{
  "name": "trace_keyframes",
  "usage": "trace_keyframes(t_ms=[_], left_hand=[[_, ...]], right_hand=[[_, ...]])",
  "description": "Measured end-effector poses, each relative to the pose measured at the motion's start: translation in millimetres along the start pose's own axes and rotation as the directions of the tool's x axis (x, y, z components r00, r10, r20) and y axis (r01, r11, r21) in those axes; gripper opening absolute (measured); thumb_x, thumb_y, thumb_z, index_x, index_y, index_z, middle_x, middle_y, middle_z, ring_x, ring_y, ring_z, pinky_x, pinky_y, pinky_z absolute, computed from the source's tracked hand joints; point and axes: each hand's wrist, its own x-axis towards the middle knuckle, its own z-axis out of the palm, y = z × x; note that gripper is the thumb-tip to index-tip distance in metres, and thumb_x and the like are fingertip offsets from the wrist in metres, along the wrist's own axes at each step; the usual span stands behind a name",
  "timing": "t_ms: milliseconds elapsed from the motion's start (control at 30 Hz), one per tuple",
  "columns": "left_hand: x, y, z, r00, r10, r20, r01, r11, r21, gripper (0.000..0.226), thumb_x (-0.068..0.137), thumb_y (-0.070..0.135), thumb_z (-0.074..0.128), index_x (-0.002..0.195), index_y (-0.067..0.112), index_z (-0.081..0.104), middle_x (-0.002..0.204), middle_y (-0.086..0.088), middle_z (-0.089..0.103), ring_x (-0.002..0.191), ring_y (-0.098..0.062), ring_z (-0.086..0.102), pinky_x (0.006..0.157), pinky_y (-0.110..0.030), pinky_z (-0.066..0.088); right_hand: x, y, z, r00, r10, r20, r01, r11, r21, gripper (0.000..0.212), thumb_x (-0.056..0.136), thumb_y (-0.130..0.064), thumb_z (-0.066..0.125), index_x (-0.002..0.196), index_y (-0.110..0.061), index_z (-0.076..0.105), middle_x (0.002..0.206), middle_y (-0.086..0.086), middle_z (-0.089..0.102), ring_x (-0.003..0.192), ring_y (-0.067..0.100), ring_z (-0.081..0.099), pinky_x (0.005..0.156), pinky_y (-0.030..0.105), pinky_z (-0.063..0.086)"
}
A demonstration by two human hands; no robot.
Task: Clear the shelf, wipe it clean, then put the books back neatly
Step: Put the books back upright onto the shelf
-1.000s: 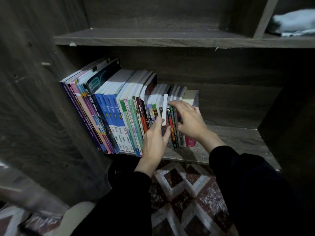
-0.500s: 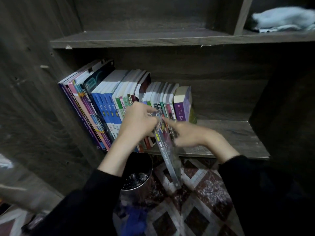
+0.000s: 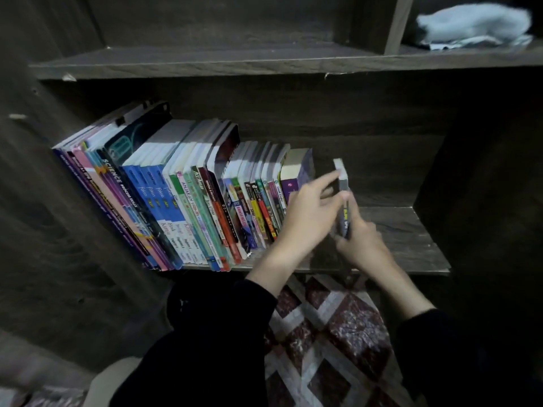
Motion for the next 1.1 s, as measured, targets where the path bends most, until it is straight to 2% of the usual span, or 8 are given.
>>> trace_keyframes(t_ms=[133,233,467,667,767,900,1000,1100], left_hand=[[2,-41,-5,0.978,-0.077,-0.192,0.113,0.977,0.182,0.041,0.095,0.01,0.053,0.135,0.023,0.052,0.132,-0.003,0.054,0.115,-0.028,0.056,0.103,-0.038,0.043],[2,-73,-19,0.95,-0.127,-0.284,0.194,0.955,0.224,0.036,0.093,0.003,0.051,0.124,0.02,0.059,0.121,0.0,0.053,0.11,-0.017,0.055,0.101,-0.025,0.041],[0,-112,-36,0.93,-0.127,-0.344,0.219,0.945,0.244,0.025,0.092,0.005,0.054,0.114,0.016,0.061,0.106,0.004,0.051,0.104,-0.017,0.055,0.096,-0.033,0.045],[5,-123,-34,0.923,0.101,-0.372,0.104,0.864,0.492,0.026,0.09,0.012,0.061,0.115,0.014,0.055,0.113,-0.004,0.053,0.11,-0.018,0.048,0.084,-0.019,0.031],[7,-119,-36,0.865,0.267,-0.424,0.041,0.806,0.591,0.034,0.086,0.008,0.066,0.118,0.009,0.054,0.112,-0.006,0.052,0.102,-0.015,0.048,0.081,-0.019,0.033],[7,-131,-26,0.872,-0.245,-0.423,0.263,0.965,-0.017,0.022,0.091,0.004,0.058,0.109,0.011,0.048,0.092,0.001,0.052,0.076,-0.014,0.053,0.075,-0.02,0.049],[8,-134,-13,0.673,-0.738,-0.053,0.469,0.48,-0.742,0.038,0.096,-0.006,0.041,0.132,0.002,0.042,0.124,-0.022,0.055,0.106,-0.032,0.059,0.091,-0.039,0.051],[12,-136,-7,0.588,-0.797,0.135,0.36,0.109,-0.926,0.038,0.095,-0.009,0.032,0.132,-0.011,0.037,0.138,-0.025,0.04,0.128,-0.036,0.042,0.103,-0.045,0.038]], right_hand=[[46,6,26,0.984,0.057,-0.168,-0.052,0.998,0.037,0.088,0.093,-0.012,0.053,0.15,-0.039,-0.009,0.118,0.029,0.058,0.11,0.042,0.055,0.095,0.041,0.04],[68,6,53,0.985,0.016,-0.173,0.003,0.995,0.104,0.09,0.092,-0.003,0.052,0.15,-0.04,-0.005,0.107,0.026,0.063,0.099,0.039,0.06,0.079,0.035,0.041],[103,13,66,0.966,-0.151,0.212,0.081,0.949,0.306,0.115,0.083,0.013,0.058,0.145,-0.039,-0.022,0.157,0.008,0.016,0.123,0.04,0.048,0.1,0.052,0.043],[108,21,63,0.967,-0.139,0.214,0.127,0.99,0.067,0.123,0.082,-0.01,0.073,0.137,-0.051,-0.029,0.132,0.023,0.052,0.095,0.027,0.063,0.084,0.035,0.05],[92,17,69,0.991,-0.057,0.118,0.049,0.997,0.064,0.122,0.079,-0.007,0.074,0.139,-0.05,-0.023,0.131,0.02,0.051,0.11,0.029,0.056,0.095,0.041,0.047],[50,15,104,0.921,0.163,-0.355,-0.016,0.924,0.383,0.054,0.08,0.008,0.06,0.126,-0.014,0.044,0.104,0.009,0.057,0.103,0.03,0.058,0.089,0.045,0.05],[32,5,131,0.963,0.242,-0.115,-0.125,0.787,0.605,0.041,0.085,0.01,0.048,0.12,-0.01,0.052,0.11,0.014,0.061,0.101,0.027,0.059,0.095,0.042,0.047],[36,-1,148,0.981,0.187,0.044,-0.177,0.79,0.587,0.061,0.09,0.002,0.05,0.146,-0.013,0.032,0.144,0.01,0.042,0.134,0.027,0.039,0.11,0.036,0.034]])
